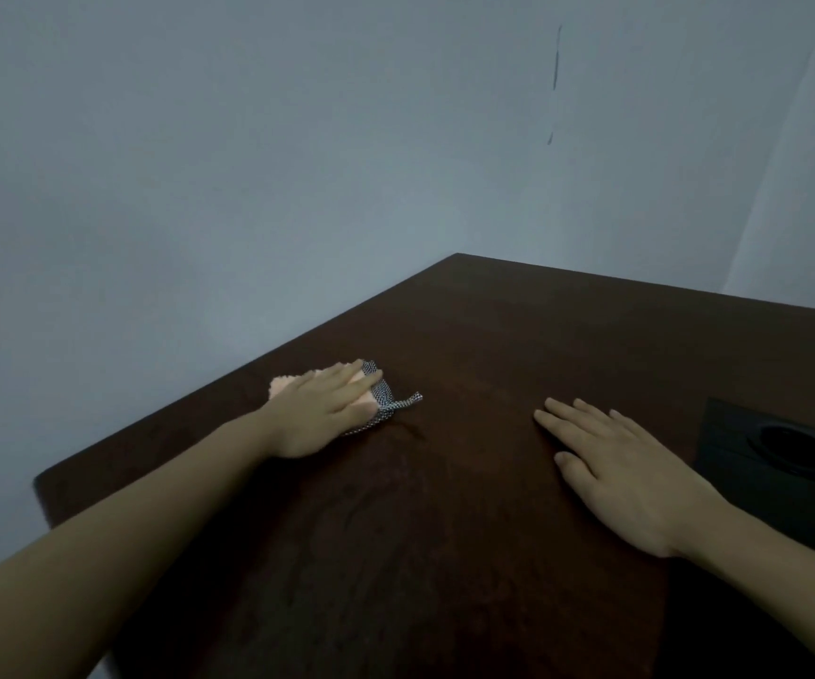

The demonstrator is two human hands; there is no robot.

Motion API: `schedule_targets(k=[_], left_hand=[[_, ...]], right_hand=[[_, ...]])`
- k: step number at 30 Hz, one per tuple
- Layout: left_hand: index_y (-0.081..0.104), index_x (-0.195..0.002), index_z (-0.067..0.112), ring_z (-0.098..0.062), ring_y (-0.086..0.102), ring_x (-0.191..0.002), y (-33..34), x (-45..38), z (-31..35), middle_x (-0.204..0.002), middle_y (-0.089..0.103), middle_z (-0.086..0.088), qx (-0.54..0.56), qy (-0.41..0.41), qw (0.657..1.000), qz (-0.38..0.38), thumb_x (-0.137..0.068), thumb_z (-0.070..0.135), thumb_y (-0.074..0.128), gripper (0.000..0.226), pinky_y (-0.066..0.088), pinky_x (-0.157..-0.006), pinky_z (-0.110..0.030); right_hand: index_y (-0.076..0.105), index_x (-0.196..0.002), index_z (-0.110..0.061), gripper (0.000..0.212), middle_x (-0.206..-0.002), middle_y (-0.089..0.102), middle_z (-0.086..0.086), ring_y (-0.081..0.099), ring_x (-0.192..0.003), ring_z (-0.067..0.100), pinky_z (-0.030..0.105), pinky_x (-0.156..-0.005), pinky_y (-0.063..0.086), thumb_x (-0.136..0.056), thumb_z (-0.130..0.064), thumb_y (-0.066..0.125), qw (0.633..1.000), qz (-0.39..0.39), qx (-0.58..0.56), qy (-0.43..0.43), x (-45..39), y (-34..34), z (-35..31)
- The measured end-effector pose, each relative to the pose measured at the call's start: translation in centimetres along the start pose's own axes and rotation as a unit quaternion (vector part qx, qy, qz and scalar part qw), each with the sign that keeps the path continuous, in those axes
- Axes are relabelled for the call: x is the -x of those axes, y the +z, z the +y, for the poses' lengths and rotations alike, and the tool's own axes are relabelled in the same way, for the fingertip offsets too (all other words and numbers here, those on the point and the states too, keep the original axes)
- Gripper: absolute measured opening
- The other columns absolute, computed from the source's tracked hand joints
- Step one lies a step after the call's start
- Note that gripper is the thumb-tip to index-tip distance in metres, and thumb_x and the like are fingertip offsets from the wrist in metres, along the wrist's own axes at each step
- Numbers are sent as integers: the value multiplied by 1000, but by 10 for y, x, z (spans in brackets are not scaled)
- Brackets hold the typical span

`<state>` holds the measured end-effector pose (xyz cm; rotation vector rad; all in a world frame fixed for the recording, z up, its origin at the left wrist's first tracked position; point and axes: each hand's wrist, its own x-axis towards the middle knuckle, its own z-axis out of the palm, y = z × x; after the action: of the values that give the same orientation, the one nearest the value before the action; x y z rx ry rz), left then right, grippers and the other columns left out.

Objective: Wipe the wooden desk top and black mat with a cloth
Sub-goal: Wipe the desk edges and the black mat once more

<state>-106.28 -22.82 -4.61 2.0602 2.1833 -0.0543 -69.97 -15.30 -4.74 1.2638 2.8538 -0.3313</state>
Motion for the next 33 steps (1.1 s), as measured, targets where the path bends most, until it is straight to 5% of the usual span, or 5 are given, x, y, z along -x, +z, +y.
schedule_targets(k=[6, 11, 18, 25, 33], left_hand=[[8, -159, 38, -21, 4, -155, -8, -57, -26, -169, 2, 3, -13, -76, 996, 37, -103, 60, 18, 61, 5, -124, -43], [8, -160, 37, -20, 3, -156, -8, -80, -27, -169, 3, 1, -18, -127, 991, 35, -103, 62, 15, 63, 6, -125, -46], [6, -160, 37, -12, -5, -155, 6, -27, 5, -168, -1, 5, 15, 35, 999, 22, -63, 96, -15, 115, 2, -126, -42], [8, -159, 41, -19, 6, -155, -8, -62, -11, -169, 4, 7, -23, -89, 995, 33, -103, 63, 14, 61, 8, -123, -46], [3, -157, 47, -19, 4, -155, -3, -55, 4, -169, -1, 11, -27, -96, 995, 29, -101, 65, 11, 59, 8, -120, -56]], right_hand=[[3, -160, -42, 54, -167, -5, -21, -7, -152, 1, 31, -125, -5, -109, -46, 19, 1000, -3, 4, 2, 0, -1, 1], [4, -160, -43, 54, -166, -5, -22, -7, -152, 0, 30, -124, -6, -108, -47, 20, 1000, 3, -4, 0, 0, 0, 1], [4, -160, -42, 54, -167, -3, -20, -6, -153, 2, 30, -123, -5, -109, -46, 19, 1000, 9, 2, -4, -1, 2, 1], [5, -160, -42, 54, -167, -3, -20, -5, -153, 1, 30, -123, -5, -109, -46, 20, 1000, 6, 2, 2, -1, 0, 1], [6, -160, -41, 54, -168, -1, -18, -4, -153, 3, 31, -124, -4, -108, -46, 20, 1000, 8, -3, -1, -1, 1, 1]])
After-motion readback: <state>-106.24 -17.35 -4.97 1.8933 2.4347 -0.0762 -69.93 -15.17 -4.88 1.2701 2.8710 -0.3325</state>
